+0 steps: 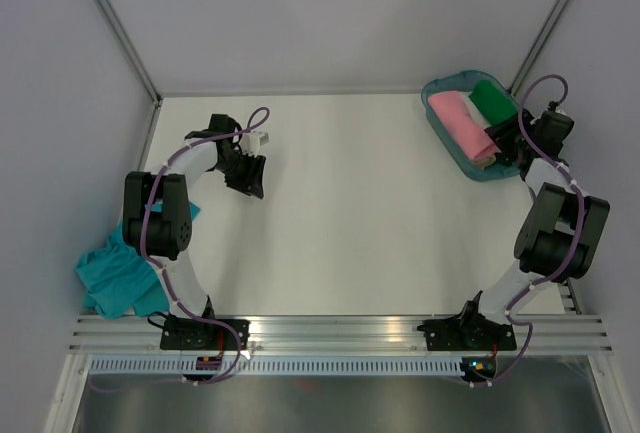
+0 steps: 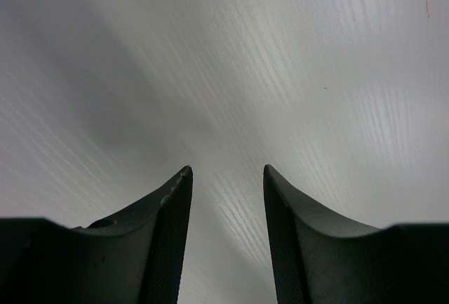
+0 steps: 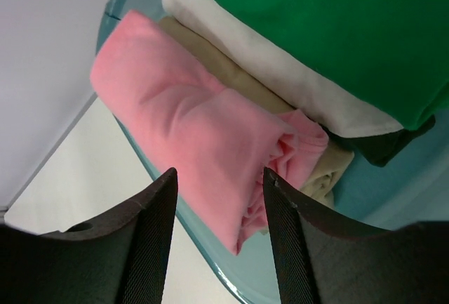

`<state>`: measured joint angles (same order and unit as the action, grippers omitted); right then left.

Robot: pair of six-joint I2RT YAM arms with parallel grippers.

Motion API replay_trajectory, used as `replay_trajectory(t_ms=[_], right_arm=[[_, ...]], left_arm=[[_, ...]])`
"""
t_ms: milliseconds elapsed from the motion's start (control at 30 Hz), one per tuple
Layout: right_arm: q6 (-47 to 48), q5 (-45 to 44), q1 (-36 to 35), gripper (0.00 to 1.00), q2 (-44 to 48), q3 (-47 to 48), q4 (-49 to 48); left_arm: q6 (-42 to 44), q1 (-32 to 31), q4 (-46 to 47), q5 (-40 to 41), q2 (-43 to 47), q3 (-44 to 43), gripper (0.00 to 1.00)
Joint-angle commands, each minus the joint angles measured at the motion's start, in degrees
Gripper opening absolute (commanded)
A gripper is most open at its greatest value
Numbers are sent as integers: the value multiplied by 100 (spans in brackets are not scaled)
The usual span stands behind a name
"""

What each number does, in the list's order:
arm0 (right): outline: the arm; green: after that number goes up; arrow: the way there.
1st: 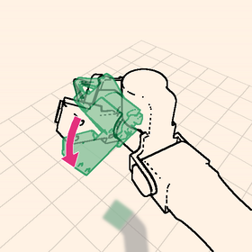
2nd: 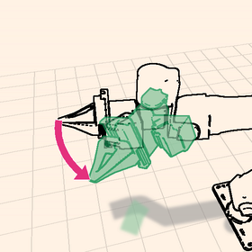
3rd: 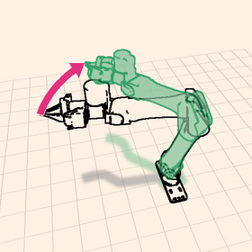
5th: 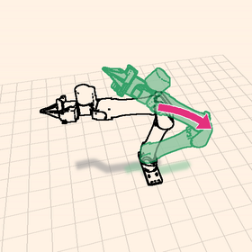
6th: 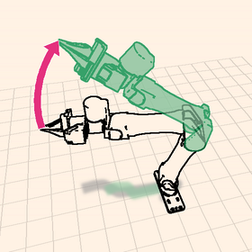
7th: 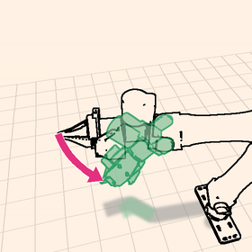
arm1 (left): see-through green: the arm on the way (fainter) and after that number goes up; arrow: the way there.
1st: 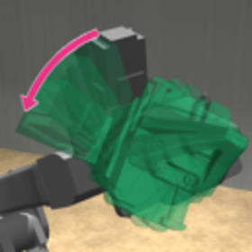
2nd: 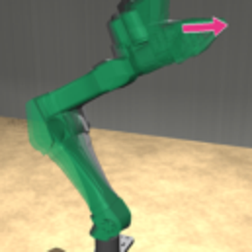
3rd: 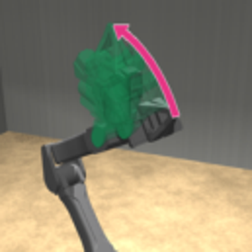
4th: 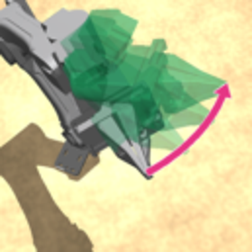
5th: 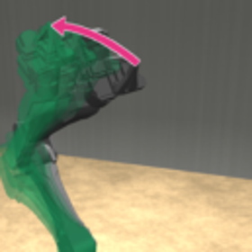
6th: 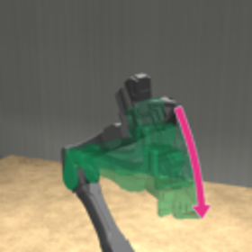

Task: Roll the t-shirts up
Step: Place the rolled tshirt into the container

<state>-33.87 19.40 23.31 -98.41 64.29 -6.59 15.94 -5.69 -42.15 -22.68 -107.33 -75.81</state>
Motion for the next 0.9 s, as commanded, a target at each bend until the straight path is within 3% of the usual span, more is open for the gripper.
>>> replay_trajectory(t_ms=[0, 200, 333, 500, 533, 567, 633, 867], right_arm=[[-235, -146, 16, 58, -29, -22, -44], [-199, -77, 16, 59, -11, -154, -17], [-217, 108, 16, 49, -371, -58, -71], [-252, 108, 16, 22, -337, -153, -123], [-261, 134, 16, 10, -311, -163, -123], [-269, 134, 16, 5, -302, -171, -88], [-235, 134, 16, 0, -240, -233, -62], [-164, 46, 16, 0, 120, -645, 53]], left_arm=[[75, 33, -48, -88, 19, -65, 50], [75, 33, -56, -105, -68, -83, 50], [58, 33, -48, -88, -78, -136, 50], [93, 33, -48, -44, -16, -101, 50], [93, 33, -48, -44, -7, -83, 50], [84, 33, -48, -44, -16, -83, 50], [84, 33, -48, -35, -25, -92, 50], [102, 33, -48, -53, -16, -74, 50]])
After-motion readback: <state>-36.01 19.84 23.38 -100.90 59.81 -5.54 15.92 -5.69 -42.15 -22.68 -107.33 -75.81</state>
